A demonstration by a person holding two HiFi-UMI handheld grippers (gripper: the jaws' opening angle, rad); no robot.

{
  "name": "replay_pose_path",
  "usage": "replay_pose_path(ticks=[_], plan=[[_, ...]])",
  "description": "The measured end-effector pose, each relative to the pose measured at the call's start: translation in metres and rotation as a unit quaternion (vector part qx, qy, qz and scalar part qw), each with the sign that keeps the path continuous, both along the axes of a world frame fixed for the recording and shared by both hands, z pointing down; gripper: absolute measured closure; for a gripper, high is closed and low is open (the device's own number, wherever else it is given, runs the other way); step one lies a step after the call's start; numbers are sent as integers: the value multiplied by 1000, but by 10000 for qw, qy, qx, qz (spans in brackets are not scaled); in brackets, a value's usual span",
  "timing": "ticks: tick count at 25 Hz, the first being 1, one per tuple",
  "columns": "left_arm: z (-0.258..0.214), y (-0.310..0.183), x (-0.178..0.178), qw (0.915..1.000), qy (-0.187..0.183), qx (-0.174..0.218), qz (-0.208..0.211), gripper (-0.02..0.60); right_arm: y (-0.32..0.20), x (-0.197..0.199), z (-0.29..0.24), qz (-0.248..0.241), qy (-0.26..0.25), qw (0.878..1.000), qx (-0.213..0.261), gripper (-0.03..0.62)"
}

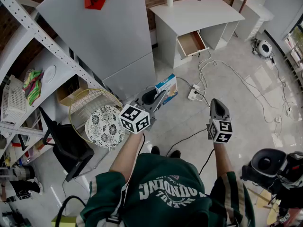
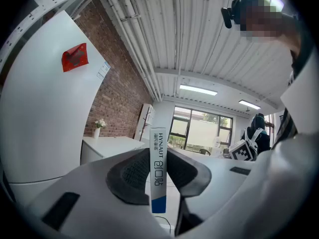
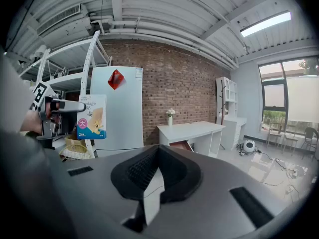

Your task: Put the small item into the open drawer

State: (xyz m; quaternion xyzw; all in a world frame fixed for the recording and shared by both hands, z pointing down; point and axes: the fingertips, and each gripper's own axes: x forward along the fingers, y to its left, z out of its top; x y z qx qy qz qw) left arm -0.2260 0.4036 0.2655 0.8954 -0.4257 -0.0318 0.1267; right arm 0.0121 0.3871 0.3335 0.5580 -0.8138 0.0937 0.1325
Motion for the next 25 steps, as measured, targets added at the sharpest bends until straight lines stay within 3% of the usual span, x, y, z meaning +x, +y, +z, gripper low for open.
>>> replay_pose_path(ticks=[5, 25], plan=[[1, 7, -2, 10000, 12, -38, 41, 480, 8, -4, -4, 72, -209, 9997, 117, 569], [8, 7, 21, 9996, 39, -131, 228, 480, 17, -6, -2, -100, -181, 9998, 66, 569]])
